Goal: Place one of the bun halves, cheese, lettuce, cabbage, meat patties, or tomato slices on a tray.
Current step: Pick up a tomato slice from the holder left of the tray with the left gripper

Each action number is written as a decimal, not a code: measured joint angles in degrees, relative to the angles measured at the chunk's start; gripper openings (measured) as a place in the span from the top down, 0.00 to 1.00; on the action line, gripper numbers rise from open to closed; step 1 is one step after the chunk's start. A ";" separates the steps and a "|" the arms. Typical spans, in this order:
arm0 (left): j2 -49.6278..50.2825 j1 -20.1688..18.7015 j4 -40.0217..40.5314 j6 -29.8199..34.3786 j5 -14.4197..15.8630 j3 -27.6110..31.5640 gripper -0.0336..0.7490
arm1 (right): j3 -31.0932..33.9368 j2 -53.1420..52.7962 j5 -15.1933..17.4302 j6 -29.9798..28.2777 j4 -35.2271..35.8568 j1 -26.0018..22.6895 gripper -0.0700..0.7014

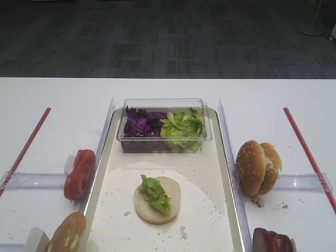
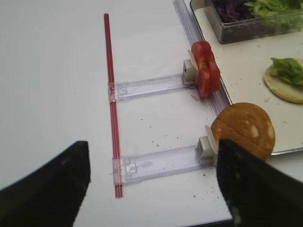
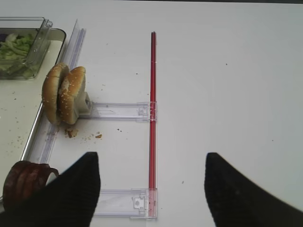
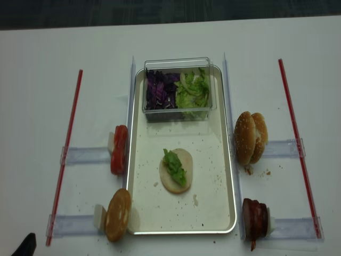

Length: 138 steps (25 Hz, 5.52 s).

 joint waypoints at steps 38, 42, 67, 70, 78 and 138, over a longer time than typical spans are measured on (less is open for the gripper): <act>48.44 0.00 -4.13 0.47 -11.15 -14.14 0.31 | 0.00 0.00 0.00 0.21 0.00 0.00 0.26; 59.95 0.00 -5.04 0.47 -10.53 -16.71 0.31 | 0.00 0.00 0.00 0.21 0.00 0.00 0.26; 91.19 0.00 -4.78 1.31 -8.13 -32.72 0.37 | 0.00 0.00 0.00 0.21 0.00 0.00 0.26; 91.19 0.00 -5.18 3.71 -8.13 -32.72 0.37 | 0.00 0.00 0.00 0.21 0.00 0.00 0.26; 91.19 0.00 -7.66 3.42 -8.08 -32.72 0.37 | 0.00 0.00 0.00 0.21 0.00 0.00 0.26; 102.50 -24.65 -1.57 -19.23 -6.69 -40.79 0.45 | 0.00 0.00 0.00 -0.04 0.00 0.00 0.30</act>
